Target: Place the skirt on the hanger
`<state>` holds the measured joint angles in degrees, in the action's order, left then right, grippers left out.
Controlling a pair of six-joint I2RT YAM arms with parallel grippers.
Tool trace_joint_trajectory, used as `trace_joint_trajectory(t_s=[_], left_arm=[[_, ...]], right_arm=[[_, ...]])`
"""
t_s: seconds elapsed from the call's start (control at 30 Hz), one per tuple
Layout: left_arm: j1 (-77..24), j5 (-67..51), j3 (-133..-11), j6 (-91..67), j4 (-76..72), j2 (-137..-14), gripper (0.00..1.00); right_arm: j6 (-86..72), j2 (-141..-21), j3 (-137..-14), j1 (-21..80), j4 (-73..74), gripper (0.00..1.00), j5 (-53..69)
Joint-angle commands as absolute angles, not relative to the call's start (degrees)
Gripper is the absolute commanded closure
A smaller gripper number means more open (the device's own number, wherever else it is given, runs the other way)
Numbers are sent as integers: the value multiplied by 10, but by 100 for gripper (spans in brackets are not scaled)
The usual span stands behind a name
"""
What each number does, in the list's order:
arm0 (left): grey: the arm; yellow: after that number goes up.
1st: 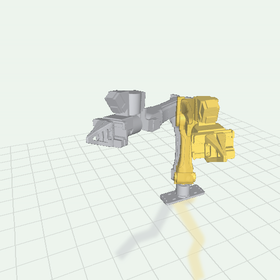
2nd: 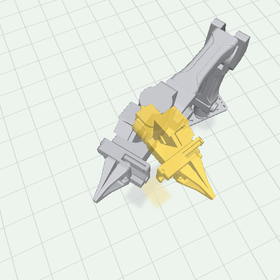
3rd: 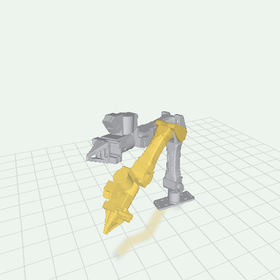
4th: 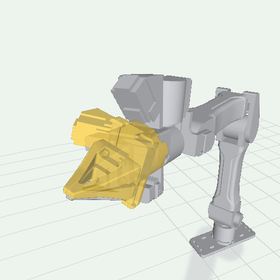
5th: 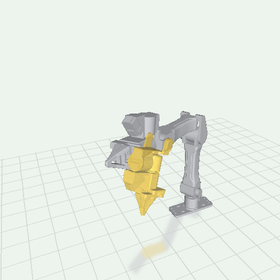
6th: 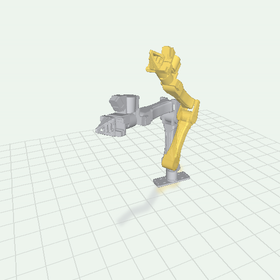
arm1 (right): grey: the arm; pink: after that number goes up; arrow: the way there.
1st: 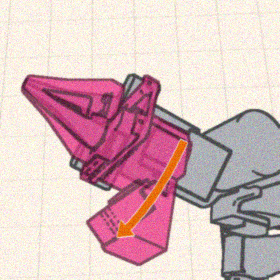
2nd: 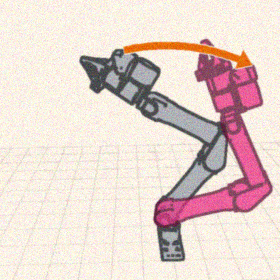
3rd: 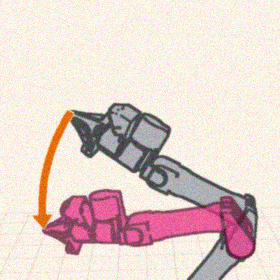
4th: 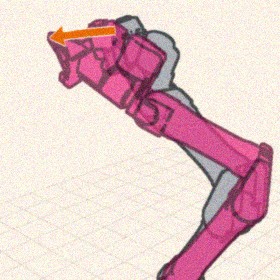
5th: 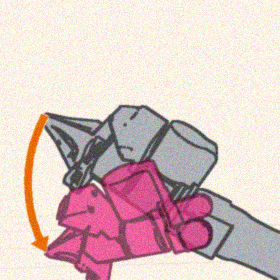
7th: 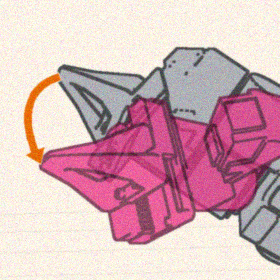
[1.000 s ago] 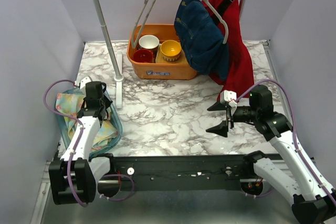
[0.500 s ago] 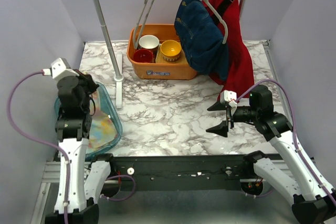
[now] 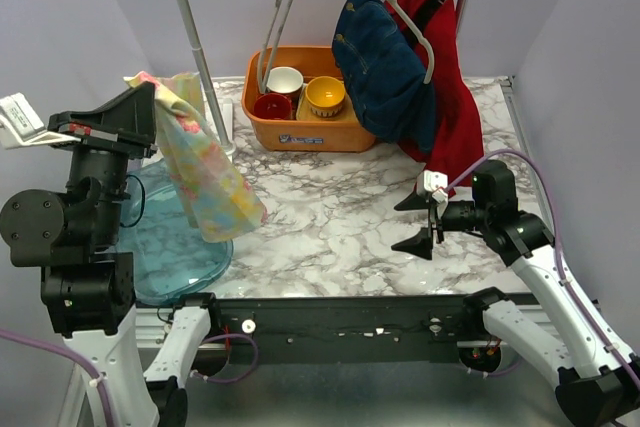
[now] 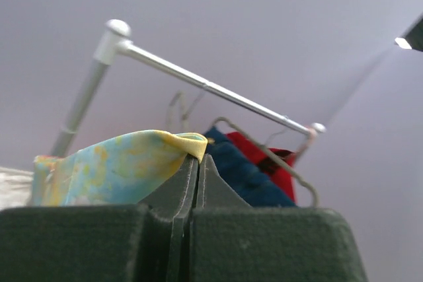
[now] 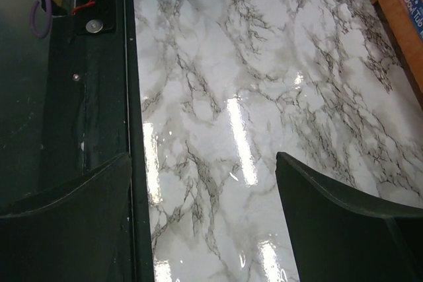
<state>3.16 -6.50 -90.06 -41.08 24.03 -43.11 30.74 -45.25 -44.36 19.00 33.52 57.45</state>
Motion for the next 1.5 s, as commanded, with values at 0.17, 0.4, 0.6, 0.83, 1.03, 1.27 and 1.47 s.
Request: trace_joint_trajectory(t_s=[0.17,0.4,0.6,0.83,1.03,1.27,1.47], left_arm=[[-17,-285,-847,-542,103,-443,100],[-87,-378,-779,-567,42,-450,100],[-247,-361,-766,-505,82,-495,100],[-465,-248,-796,-373,154,-594,100],[-508,-248,-828,-335,143,-687,100],[-518,-294,-937,-320,150,-774,100],[-525,-296,-948,-303,167,-766,100]], right_arm=[[325,-461,-446,188,330,5,561],[329,-474,-447,188,330,5,557],[331,-475,-449,187,332,5,552],[333,-474,-453,177,336,5,540],[337,-470,-454,168,339,5,543],[333,-471,-452,166,332,5,532],[318,-468,-448,163,312,5,489]])
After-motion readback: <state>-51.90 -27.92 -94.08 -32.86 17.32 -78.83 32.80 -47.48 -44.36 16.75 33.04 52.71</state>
